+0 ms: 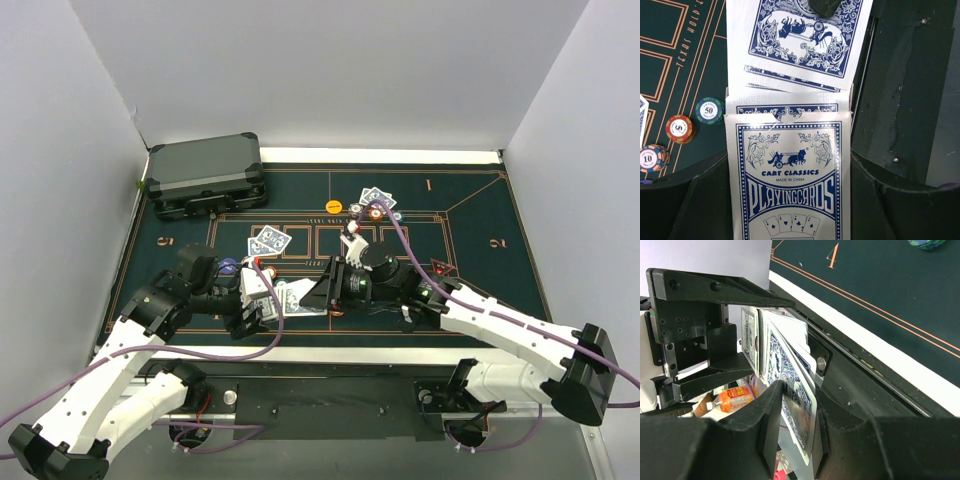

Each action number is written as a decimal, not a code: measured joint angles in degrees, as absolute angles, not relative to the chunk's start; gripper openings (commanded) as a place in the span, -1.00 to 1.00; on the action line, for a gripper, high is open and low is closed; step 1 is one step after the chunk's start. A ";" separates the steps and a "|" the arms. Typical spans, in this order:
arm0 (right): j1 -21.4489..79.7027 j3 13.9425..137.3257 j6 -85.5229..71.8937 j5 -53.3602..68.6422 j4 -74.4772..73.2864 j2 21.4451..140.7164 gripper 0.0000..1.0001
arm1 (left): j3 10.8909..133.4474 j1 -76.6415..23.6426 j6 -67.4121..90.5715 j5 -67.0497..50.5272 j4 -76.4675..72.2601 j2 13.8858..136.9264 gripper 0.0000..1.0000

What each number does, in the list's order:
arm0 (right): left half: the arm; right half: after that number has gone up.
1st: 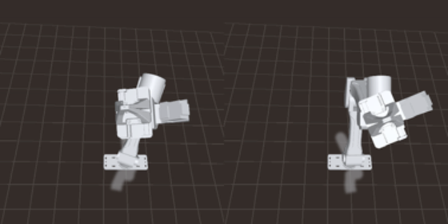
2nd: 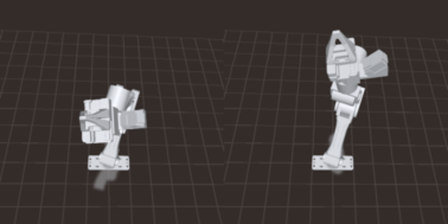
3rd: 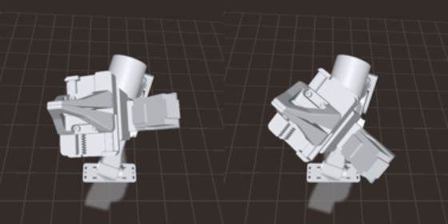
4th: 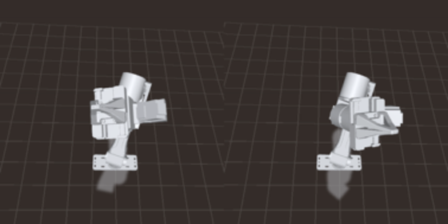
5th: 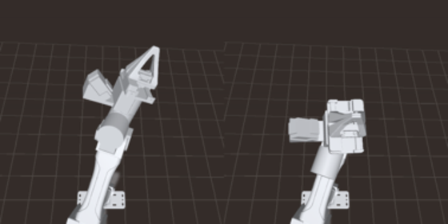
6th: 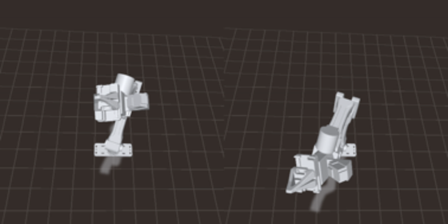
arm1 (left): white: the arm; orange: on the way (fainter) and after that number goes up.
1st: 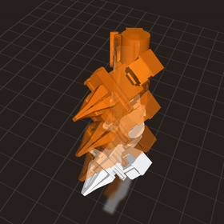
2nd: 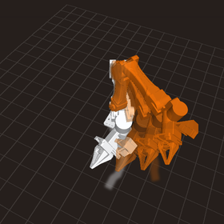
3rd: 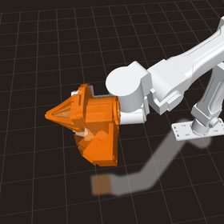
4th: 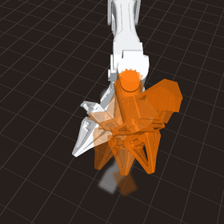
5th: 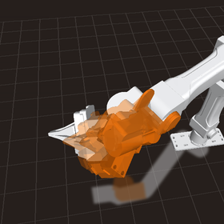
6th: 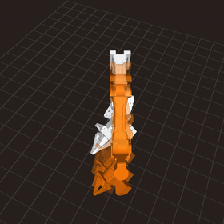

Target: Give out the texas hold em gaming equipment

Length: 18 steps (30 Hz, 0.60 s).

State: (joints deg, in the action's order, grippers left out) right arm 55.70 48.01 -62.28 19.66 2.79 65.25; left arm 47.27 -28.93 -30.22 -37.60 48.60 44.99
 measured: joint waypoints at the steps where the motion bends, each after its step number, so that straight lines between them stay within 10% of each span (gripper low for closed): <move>1: 55.35 48.40 -61.95 20.69 2.76 65.76 -0.56 | 47.27 -28.93 -30.22 -37.58 48.60 44.99 -1.00; 18: 54.02 51.81 -58.22 28.86 1.08 68.42 -0.55 | 47.27 -28.93 -30.22 -37.95 48.58 44.88 -1.00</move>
State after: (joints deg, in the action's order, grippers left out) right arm 54.02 51.81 -58.22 28.86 1.08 68.42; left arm 47.27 -28.93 -30.22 -37.95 48.58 44.88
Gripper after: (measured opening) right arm 0.221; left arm 0.755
